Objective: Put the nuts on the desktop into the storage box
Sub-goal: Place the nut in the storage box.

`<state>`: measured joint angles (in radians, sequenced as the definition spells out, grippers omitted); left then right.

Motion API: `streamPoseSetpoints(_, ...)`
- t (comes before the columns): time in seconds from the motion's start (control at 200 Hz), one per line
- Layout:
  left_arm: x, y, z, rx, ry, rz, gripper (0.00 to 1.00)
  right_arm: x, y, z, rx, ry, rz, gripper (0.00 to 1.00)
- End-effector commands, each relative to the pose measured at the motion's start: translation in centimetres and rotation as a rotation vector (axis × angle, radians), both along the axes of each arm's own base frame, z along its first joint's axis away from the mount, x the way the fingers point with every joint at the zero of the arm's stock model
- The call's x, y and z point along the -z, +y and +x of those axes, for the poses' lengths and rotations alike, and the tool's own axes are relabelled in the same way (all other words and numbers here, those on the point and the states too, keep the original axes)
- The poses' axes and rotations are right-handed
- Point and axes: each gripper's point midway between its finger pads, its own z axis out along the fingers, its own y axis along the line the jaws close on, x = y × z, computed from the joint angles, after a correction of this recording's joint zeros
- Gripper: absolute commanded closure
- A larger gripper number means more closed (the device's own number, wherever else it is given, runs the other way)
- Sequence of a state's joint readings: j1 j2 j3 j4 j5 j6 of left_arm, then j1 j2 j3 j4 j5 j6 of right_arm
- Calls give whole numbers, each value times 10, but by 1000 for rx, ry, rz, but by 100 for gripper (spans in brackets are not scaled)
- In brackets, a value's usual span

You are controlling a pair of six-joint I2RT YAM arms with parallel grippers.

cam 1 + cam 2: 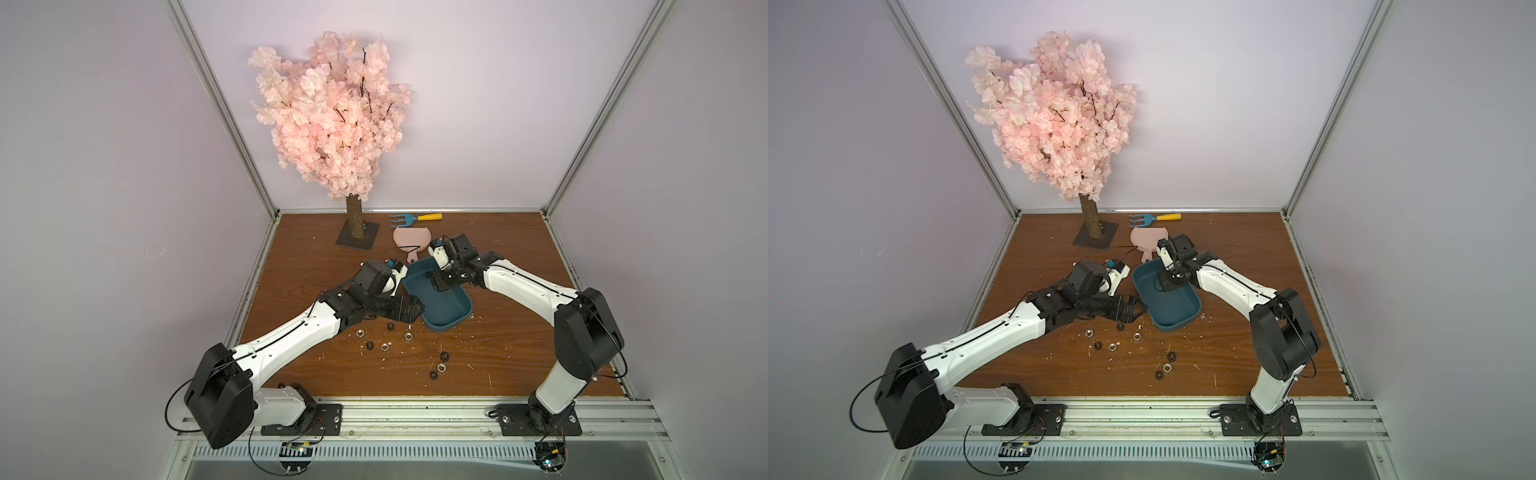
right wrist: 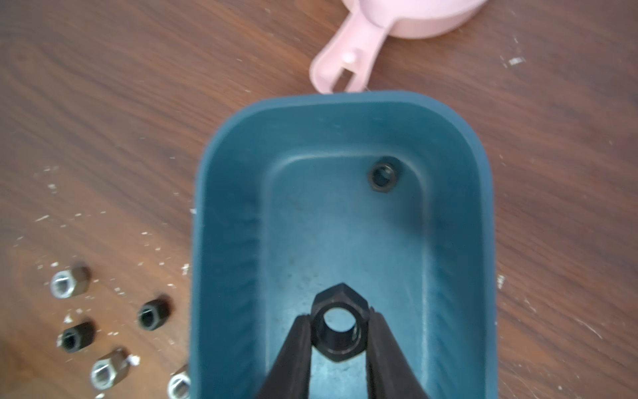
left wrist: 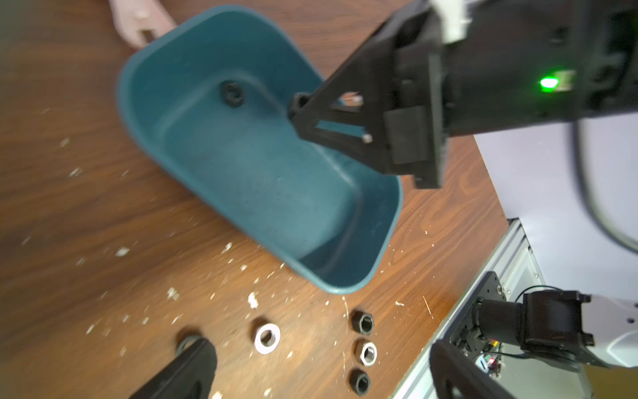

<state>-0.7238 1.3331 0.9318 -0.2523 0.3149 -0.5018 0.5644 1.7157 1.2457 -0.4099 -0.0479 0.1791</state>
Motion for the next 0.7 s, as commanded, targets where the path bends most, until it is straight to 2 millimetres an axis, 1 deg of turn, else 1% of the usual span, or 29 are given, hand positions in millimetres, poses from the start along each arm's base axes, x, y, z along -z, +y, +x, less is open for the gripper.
streamPoseSetpoints(0.0,-12,-12,21,2,-159,-3,0,-17,-7,16,57,-79,24,79)
streamPoseSetpoints(0.115,-16,-15,30,9,-261,-6,0,-7,-7,19,61,-69,6,80)
streamPoseSetpoints(0.23,-12,-13,37,17,-360,32,0,2,-6,23,66,-66,-3,80)
streamPoseSetpoints(0.285,-11,-10,41,-8,-387,33,0,7,-5,26,70,-68,-13,79)
streamPoseSetpoints(0.385,-12,-17,34,35,-423,-37,0,17,-7,31,78,-85,-57,79)
streamPoseSetpoints(0.425,-9,-16,33,35,-428,-43,0,21,-7,33,81,-86,-71,79)
streamPoseSetpoints(0.696,17,-7,30,76,-477,49,0,39,-7,45,108,-126,-113,79)
